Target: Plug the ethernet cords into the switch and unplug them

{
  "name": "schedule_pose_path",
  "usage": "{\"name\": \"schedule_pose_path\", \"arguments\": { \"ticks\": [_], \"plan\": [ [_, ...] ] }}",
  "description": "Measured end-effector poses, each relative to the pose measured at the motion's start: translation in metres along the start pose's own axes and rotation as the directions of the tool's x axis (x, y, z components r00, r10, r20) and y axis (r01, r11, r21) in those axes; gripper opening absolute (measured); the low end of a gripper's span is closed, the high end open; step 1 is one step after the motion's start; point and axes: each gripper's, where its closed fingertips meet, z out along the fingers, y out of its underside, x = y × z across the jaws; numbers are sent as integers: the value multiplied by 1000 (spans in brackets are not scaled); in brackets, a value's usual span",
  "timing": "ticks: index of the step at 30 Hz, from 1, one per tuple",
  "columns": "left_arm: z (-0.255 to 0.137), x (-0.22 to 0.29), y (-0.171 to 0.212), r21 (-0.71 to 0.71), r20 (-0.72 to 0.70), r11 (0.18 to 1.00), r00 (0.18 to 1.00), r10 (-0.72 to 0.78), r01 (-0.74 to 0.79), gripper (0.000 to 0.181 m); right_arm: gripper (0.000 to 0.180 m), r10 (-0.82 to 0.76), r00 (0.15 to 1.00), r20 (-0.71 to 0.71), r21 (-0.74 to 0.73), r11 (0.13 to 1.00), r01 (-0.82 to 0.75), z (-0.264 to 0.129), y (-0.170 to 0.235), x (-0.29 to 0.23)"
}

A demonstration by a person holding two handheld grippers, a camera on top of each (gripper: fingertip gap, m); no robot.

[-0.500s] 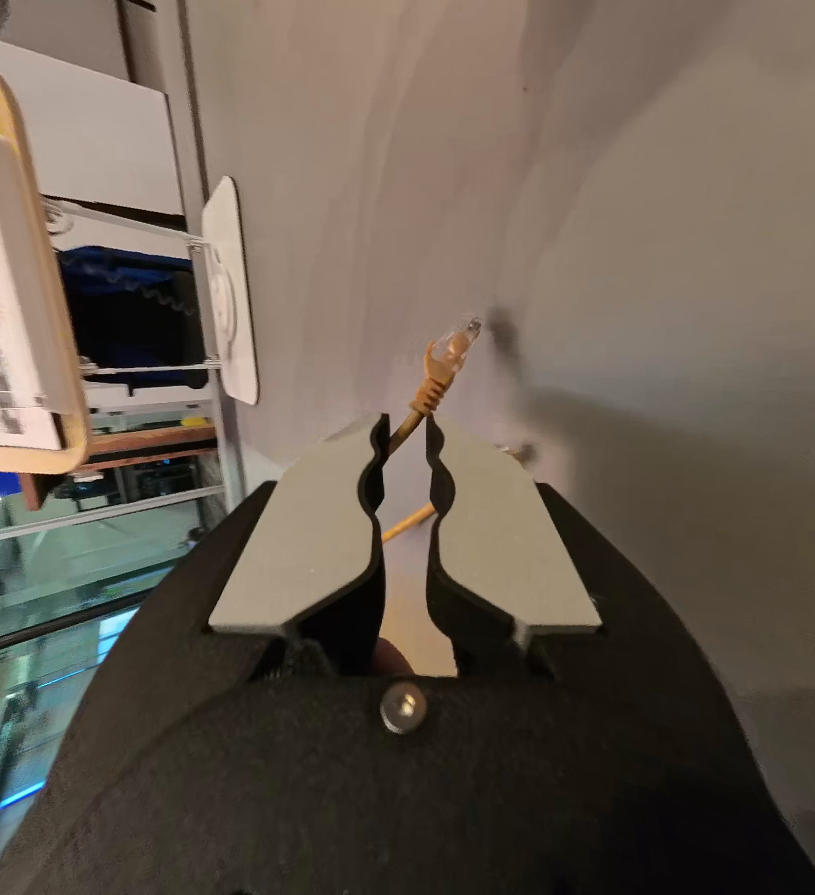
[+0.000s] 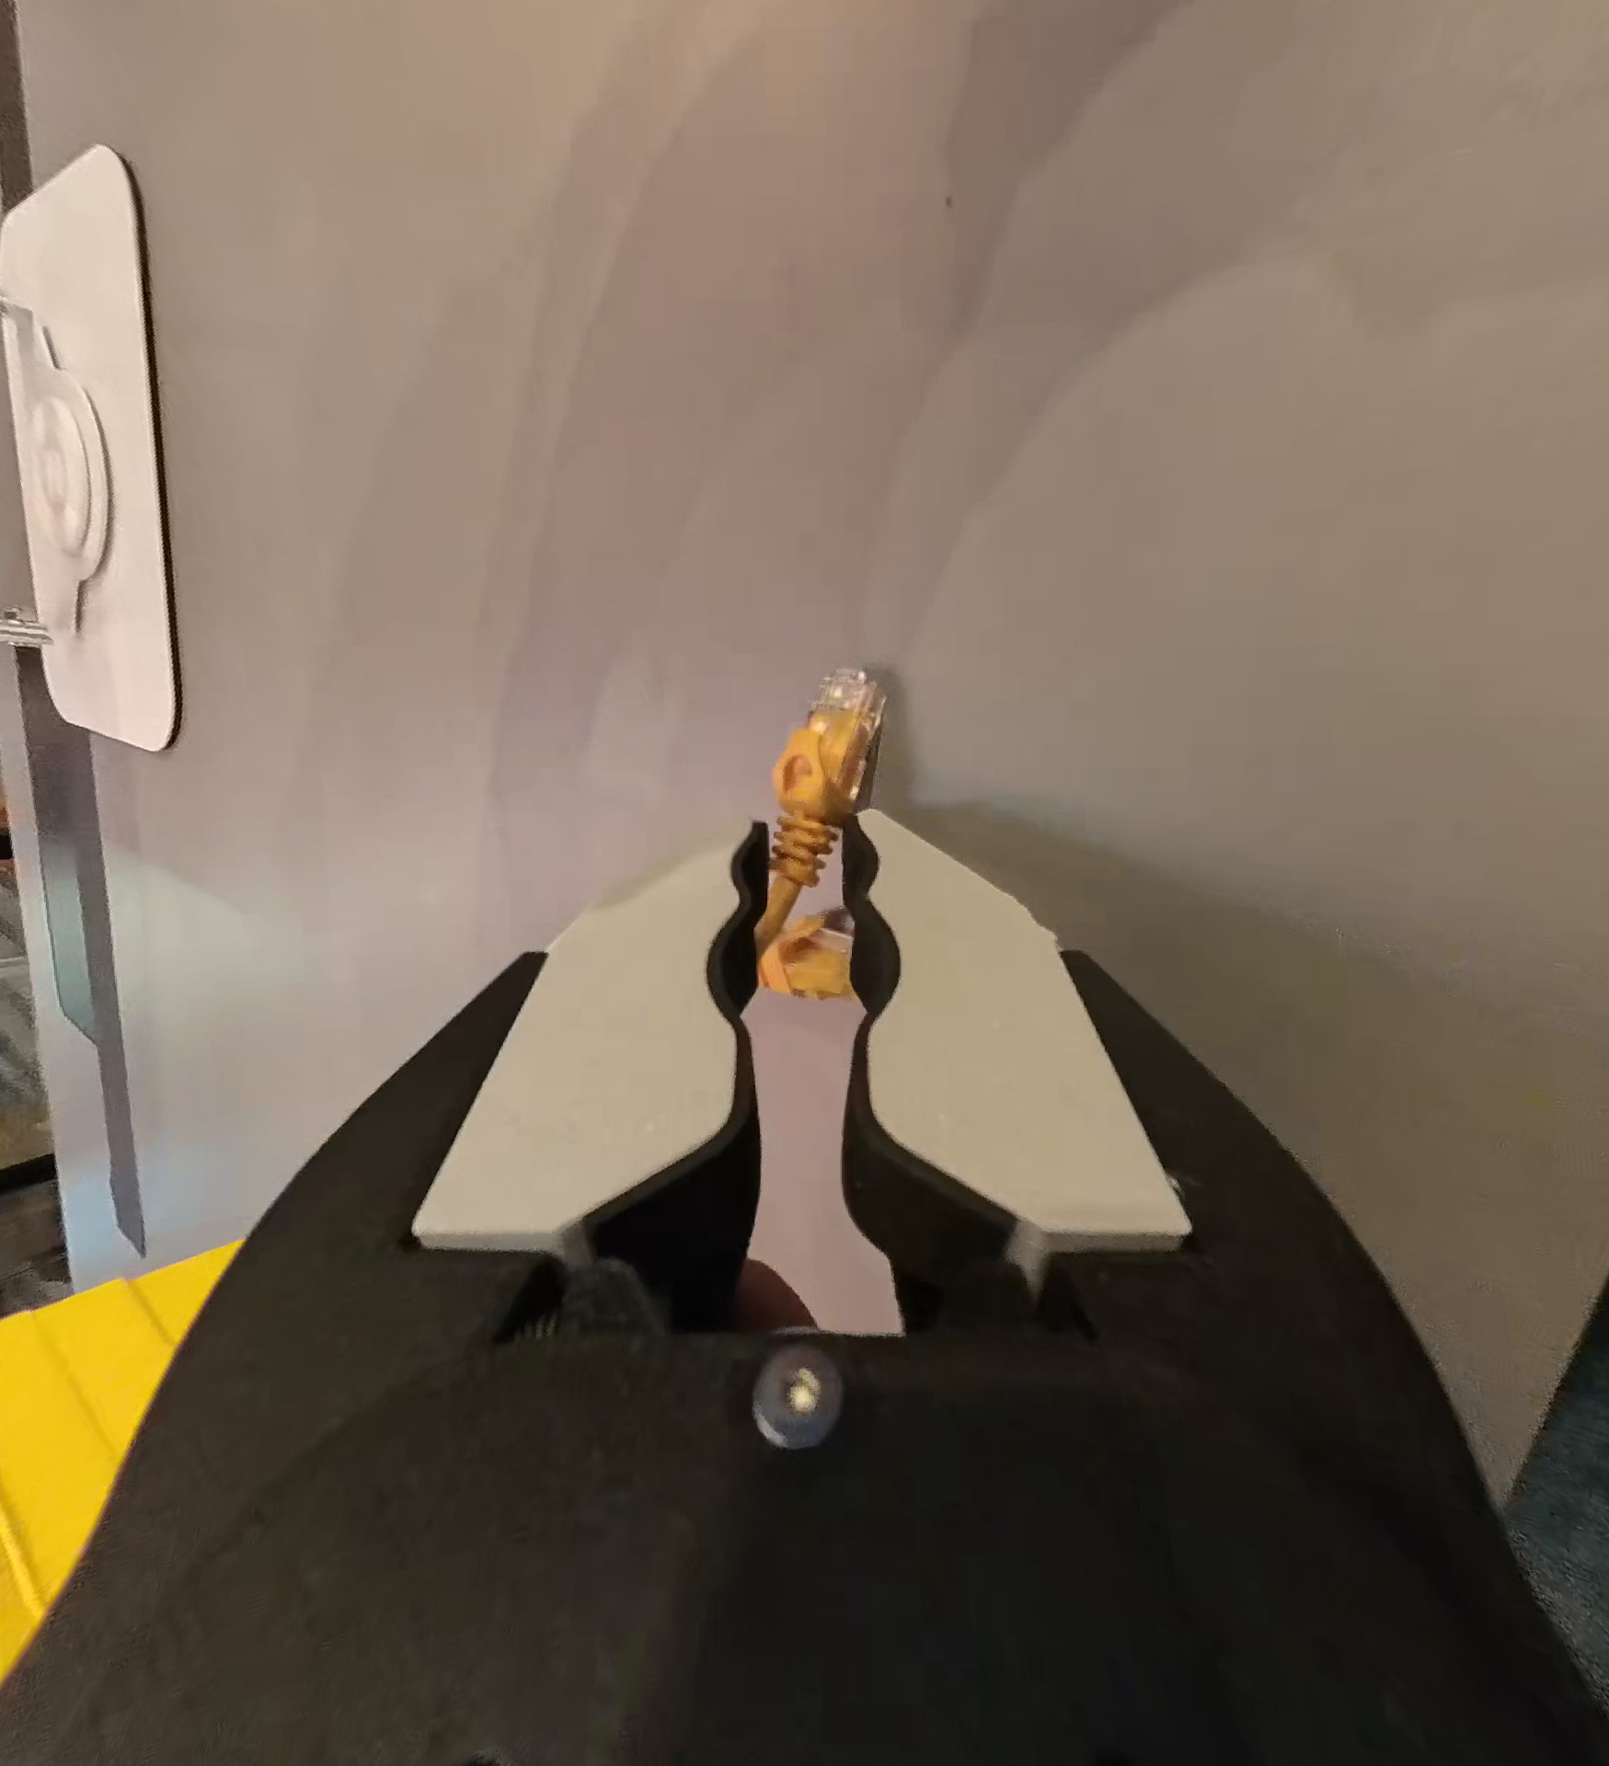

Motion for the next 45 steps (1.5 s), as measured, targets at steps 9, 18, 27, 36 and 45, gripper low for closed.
{"name": "schedule_pose_path", "arguments": {
  "ticks": [9, 18, 27, 36, 45],
  "plan": [
    [-8, -19, 2, 57, 82, 998, 996, -37, 33, 11, 73, 1, 1000, -4, -7, 1000, -1, 0, 1, 1],
    [-39, -67, -13, 126, 153, 989, 984, -95, 76, 10, 73, -19, 999, -29, -49, 999, 18, 0, 8, 3],
    [-69, -111, -39, 184, 196, 983, 979, -47, 10, 10, 73, -36, 999, -29, -92, 995, 33, 5, 15, 2],
    [-81, -108, -73, 247, 63, 969, 998, -7, -9, 10, 73, -69, 997, -22, -156, 986, 65, 13, 27, 0],
    [-80, -110, -83, 209, 114, 973, 991, 76, -98, 10, 73, -35, 999, -2, -116, 993, 35, 14, 24, -1]
  ]
}}
